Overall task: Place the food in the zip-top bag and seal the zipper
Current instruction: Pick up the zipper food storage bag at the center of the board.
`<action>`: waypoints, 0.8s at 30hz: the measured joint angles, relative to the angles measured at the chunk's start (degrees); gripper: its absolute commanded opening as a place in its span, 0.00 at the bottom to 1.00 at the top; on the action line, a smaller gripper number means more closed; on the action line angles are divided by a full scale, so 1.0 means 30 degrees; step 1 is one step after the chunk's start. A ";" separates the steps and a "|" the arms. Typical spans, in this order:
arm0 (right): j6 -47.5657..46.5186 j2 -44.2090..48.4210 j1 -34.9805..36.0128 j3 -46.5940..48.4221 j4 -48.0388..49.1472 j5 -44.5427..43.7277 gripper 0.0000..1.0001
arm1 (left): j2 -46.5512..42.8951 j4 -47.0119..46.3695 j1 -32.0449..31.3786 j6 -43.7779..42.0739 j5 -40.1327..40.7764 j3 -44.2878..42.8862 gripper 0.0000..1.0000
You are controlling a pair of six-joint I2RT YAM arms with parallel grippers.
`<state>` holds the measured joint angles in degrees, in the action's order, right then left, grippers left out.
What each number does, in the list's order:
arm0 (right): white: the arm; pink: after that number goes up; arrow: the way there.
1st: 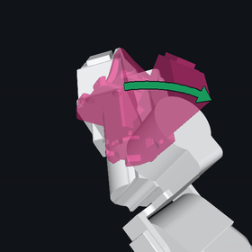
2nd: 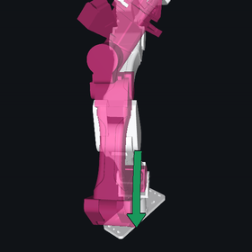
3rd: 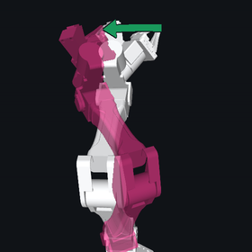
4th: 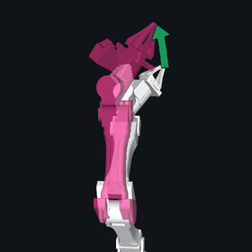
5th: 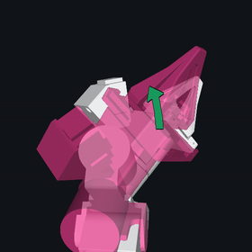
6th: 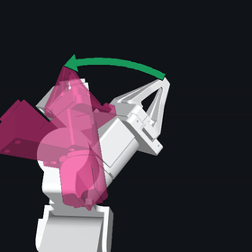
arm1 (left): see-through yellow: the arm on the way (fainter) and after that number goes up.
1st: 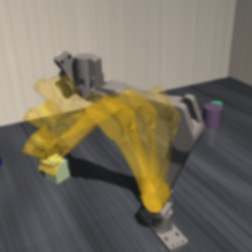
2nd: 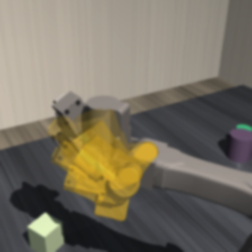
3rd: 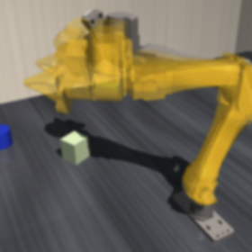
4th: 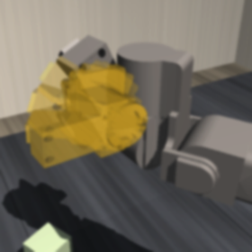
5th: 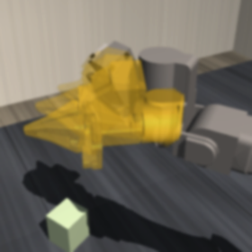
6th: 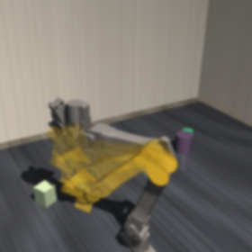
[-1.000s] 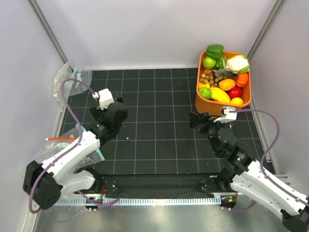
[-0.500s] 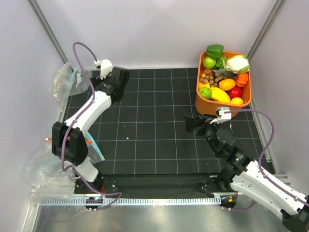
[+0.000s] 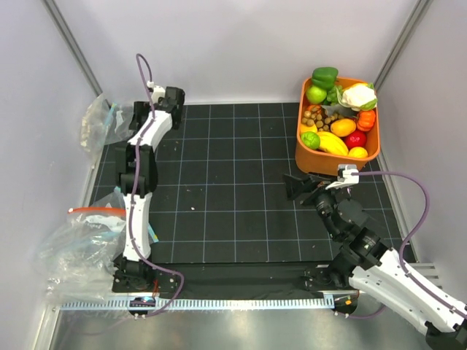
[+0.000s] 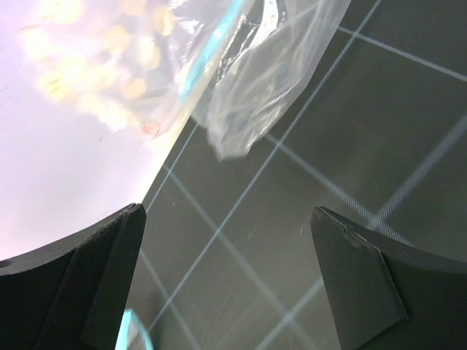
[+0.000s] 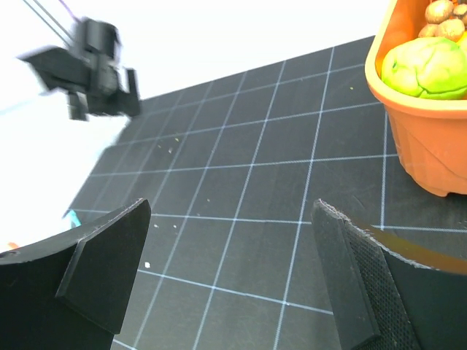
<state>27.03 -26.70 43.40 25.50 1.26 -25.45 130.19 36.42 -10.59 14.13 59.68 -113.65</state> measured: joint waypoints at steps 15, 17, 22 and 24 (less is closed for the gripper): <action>0.0984 0.1333 0.0000 -0.0117 -0.0073 0.0554 1.00 | 0.7839 0.0539 0.2601 -0.2659 0.0772 -0.7533 0.45; 0.0991 0.1479 0.0000 -0.0117 -0.0117 0.0554 1.00 | 0.7752 0.0780 0.2878 -0.2011 0.0306 -0.7453 0.07; 0.0976 0.1785 0.0000 -0.0131 -0.0138 0.0525 1.00 | 0.6666 0.1428 0.3242 -0.0707 -0.0772 -0.5843 0.00; 0.0962 0.1763 0.0000 -0.0153 -0.0153 0.0532 1.00 | 0.6062 0.1698 0.2936 -0.0437 -0.0780 -0.5340 0.00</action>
<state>29.91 -21.41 43.40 25.04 0.80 -23.86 148.38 41.52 -1.78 12.82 57.34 -129.67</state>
